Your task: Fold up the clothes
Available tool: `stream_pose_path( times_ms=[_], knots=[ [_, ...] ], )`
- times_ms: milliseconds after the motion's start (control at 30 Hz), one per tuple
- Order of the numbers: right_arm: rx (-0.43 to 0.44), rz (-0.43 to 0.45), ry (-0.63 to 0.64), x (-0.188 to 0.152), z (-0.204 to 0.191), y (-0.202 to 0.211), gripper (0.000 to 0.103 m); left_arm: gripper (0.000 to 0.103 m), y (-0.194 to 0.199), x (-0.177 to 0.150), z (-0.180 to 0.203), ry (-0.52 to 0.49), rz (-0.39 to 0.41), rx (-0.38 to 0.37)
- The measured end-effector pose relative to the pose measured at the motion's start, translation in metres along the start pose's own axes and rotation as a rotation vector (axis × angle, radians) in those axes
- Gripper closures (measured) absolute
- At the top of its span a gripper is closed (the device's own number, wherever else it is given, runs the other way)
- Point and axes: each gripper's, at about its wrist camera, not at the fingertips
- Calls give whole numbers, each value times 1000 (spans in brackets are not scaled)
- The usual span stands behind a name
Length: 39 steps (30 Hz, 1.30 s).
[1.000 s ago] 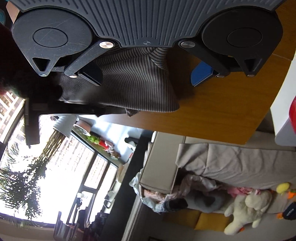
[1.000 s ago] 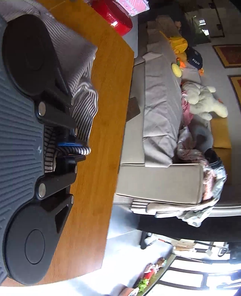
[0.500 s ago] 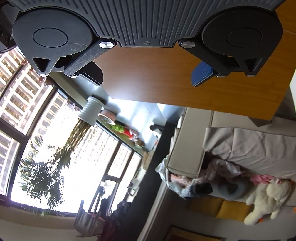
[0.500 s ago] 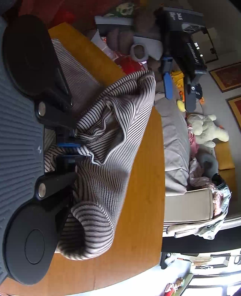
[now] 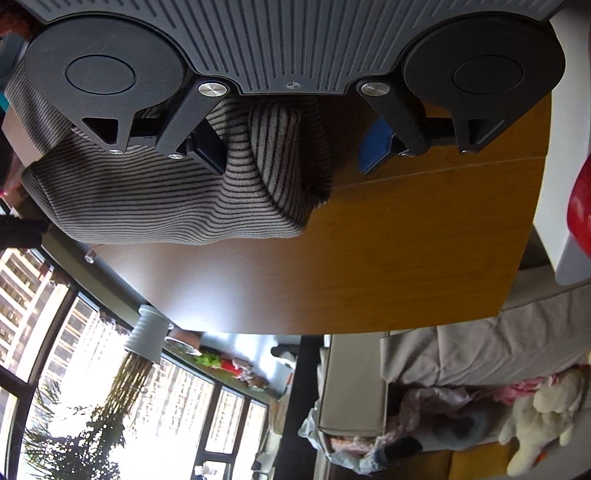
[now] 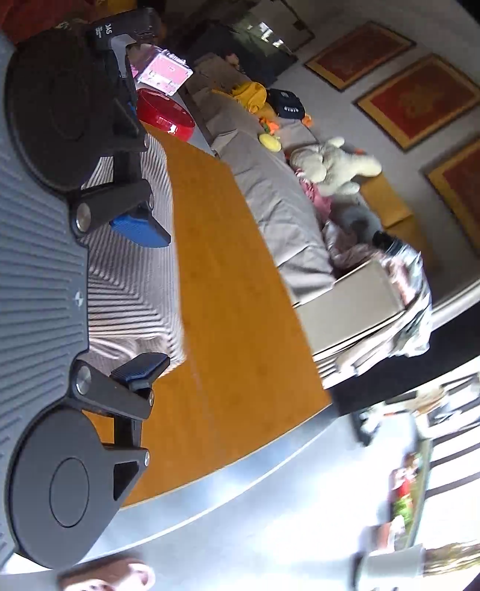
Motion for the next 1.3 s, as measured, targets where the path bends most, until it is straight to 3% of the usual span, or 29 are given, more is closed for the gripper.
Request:
stream_pose_path(
  times_ms=[67,167,200,233,300,333,400,500,667,767,800,900,1033,1100,1200,1300],
  knots=[
    [31,-35,-111,-10,17,-5,39,13,5,3,-10,75,-15,-56],
    [49,-79,-154,-17,22,-23,40,8,2,11,-20,172,-37,-150],
    [45,-94,-149,-18,22,-31,44,8,-1,13,-20,184,-42,-165],
    [39,-110,-114,-19,17,-40,65,8,-4,15,-19,194,-46,-179],
    [34,-108,-9,-15,1,-48,80,8,-8,19,-15,189,-49,-166],
    [36,-86,60,-8,-9,-45,83,8,-10,21,-13,185,-50,-159],
    [38,-40,197,5,-29,-40,84,8,-7,21,-13,181,-44,-166],
    [17,-22,294,17,-37,-30,84,7,-2,21,-17,182,-33,-165],
    [-115,-115,277,-4,-4,-49,81,6,-12,23,-26,275,-91,-234],
    [-95,-92,219,-14,10,-42,74,11,-21,20,-17,264,-154,-284],
    [-94,-88,210,-15,10,-38,69,17,-24,18,-12,242,-174,-295],
    [-120,-100,208,-15,11,-32,52,18,-35,17,2,176,-216,-311],
    [-94,-86,209,-14,11,-37,55,22,-54,23,3,182,-221,-303],
    [-73,-83,228,-14,10,-47,69,31,-65,27,0,204,-223,-294],
    [-66,-60,253,3,9,-67,73,40,-78,35,0,195,-197,-297],
    [-60,-36,277,21,9,-88,74,44,-88,48,-1,173,-143,-244]
  ],
)
Point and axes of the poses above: each gripper's, at about its wrist camera, not at the fingertips, and y roughly against the way its jaws point, z to its right, x to its top, and after that the axes turned 12 degrees about x, right-handed
